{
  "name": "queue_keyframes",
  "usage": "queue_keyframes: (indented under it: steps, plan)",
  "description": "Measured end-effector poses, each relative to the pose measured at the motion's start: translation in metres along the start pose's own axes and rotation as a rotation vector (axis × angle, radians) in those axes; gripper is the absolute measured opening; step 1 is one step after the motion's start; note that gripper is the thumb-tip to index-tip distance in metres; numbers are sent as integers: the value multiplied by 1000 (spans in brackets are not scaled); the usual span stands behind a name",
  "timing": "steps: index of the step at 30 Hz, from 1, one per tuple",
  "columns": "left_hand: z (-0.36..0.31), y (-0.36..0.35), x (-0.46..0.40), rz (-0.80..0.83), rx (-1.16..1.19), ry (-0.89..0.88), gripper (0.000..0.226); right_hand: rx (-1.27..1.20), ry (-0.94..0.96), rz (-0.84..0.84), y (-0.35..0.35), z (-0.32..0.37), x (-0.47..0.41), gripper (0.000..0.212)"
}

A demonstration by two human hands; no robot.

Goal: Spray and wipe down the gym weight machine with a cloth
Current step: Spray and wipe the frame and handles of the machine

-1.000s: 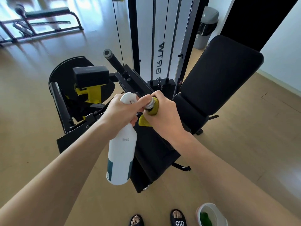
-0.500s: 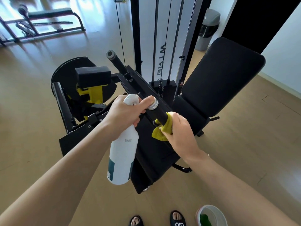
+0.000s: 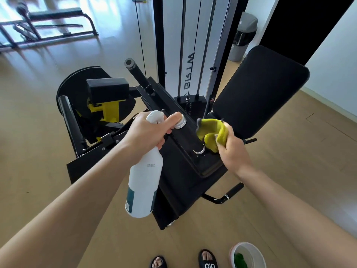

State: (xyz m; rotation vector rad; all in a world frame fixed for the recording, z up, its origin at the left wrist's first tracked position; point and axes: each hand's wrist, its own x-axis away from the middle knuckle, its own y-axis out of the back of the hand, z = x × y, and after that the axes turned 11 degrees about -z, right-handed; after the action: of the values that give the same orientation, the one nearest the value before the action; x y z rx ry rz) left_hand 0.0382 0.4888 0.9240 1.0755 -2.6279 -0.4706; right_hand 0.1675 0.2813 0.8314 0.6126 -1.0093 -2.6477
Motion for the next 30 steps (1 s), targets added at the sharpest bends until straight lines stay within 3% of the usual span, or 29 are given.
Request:
queue_keyframes:
  steps: [4,7,9,13,19,24,28,30]
  plan:
    - [0,0,-1,9,-4,-14,48,-240,-41,79,-12,31,-30,51]
    - [0,1,-2,-4,-46,-34,55,-192,-9,301,-15,30,-34,50]
    - [0,1,-3,-1,-61,-42,57,-162,23,343,-9,19,-24,43]
    - [1,2,-6,3,-52,-41,56,-89,148,262,-7,2,5,52]
    - [3,1,-5,26,-5,-2,53,294,194,-227,-41,20,64,53]
    - [2,1,-6,45,-30,-27,49,311,193,-260,-49,35,118,53]
    - [1,4,-4,40,-56,-63,52,254,334,-189,-64,57,114,42]
    - [3,7,-6,22,-39,-70,53,426,481,-129,-77,62,86,43]
